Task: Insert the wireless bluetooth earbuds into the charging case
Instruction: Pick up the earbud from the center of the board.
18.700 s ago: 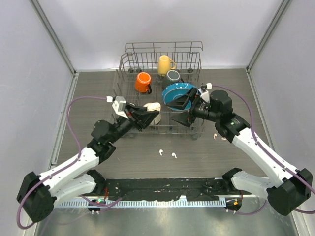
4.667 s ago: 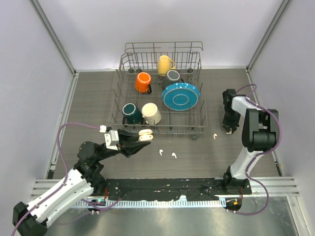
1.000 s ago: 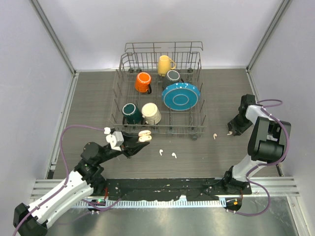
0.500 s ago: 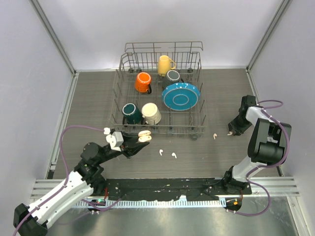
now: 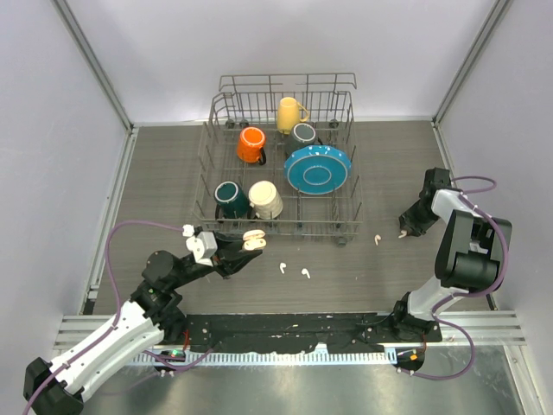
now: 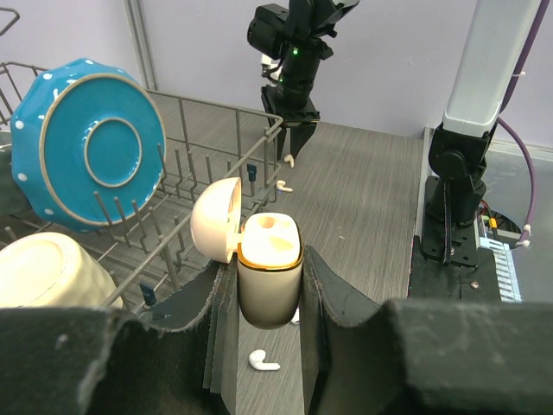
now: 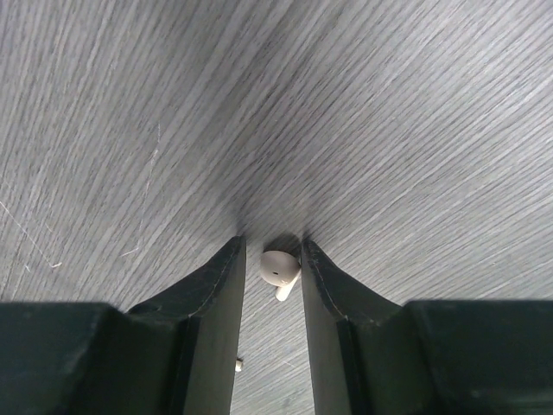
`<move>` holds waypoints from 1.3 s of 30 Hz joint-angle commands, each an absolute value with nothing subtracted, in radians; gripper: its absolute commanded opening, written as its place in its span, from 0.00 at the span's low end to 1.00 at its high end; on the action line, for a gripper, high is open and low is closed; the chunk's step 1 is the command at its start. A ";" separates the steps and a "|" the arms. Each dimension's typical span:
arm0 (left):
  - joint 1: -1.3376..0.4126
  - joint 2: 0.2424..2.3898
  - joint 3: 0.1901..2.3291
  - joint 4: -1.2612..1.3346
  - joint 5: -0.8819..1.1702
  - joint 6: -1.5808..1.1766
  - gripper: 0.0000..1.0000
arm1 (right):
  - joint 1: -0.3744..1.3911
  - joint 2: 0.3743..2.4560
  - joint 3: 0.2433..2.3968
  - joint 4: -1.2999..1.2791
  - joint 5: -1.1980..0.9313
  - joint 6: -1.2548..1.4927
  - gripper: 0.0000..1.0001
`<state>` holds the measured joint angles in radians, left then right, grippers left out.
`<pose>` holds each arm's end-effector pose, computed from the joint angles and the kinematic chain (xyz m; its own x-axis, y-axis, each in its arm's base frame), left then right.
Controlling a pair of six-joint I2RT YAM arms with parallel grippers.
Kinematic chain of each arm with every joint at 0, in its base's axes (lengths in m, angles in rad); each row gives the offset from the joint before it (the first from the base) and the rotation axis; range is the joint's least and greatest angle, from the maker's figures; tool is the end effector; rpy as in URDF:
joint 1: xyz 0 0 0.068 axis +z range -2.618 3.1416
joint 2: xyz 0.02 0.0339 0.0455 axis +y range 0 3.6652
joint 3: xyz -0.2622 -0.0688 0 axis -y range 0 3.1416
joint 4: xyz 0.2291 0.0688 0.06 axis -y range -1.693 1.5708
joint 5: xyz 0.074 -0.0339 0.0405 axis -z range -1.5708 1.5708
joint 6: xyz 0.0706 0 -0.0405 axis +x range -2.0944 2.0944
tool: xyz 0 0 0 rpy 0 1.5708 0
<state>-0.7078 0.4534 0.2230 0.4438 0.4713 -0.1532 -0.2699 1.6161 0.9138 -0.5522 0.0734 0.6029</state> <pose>0.0968 -0.1250 0.2634 0.0192 -0.1954 -0.9805 0.9303 0.3629 -0.0541 0.2785 -0.0824 0.1360 -0.5912 0.7503 -0.2957 0.7565 0.6430 0.1190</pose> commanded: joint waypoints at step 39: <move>-0.712 0.468 0.221 0.476 0.477 -0.153 0.00 | -0.239 1.615 0.839 -0.586 0.133 0.514 0.39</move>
